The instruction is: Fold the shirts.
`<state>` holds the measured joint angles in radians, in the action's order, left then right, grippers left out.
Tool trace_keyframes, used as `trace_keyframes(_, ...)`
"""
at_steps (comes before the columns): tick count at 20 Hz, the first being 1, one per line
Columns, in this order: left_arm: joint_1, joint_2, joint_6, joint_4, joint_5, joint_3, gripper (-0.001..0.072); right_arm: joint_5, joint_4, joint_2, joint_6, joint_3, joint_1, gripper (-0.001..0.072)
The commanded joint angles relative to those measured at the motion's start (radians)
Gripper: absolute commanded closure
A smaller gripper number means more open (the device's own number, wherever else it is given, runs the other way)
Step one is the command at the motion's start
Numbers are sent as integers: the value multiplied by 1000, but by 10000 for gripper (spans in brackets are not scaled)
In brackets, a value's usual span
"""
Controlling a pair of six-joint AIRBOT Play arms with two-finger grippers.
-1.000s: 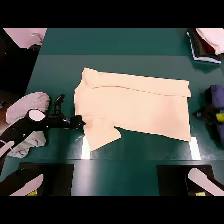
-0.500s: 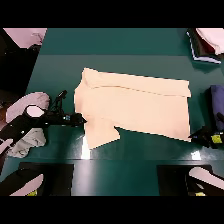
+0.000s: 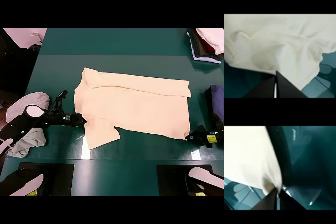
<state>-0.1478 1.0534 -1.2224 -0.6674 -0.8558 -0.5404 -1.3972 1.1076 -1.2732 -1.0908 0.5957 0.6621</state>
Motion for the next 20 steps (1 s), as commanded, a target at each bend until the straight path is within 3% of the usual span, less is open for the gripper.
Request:
trace_keyframes(1, 1, -10, -1, -17, -3, -2, 680, 19, 13, -3, 0, 30, -64, 695)
trace_keyframes(3, 1, -52, -56, -90, -18, -12, 681, -34, 19, 7, -10, 87, -103, 696)
trace_keyframes(5, 1, -151, -187, -285, -57, -21, 681, -53, 68, 65, -51, 140, -148, 698)
trace_keyframes(8, 1, -324, -346, -564, -277, -19, 681, -92, 182, 188, -112, 191, -215, 701)
trace_keyframes(14, 1, -642, -387, -528, -628, -19, 681, -217, 344, 404, -173, 198, -255, 701)
trace_keyframes(17, 1, -690, -402, -443, -592, -22, 680, -195, 286, 457, -195, 198, -255, 701)
trace_keyframes(20, 1, -581, -374, -421, -482, -37, 680, -157, 184, 435, -195, 220, -270, 701)
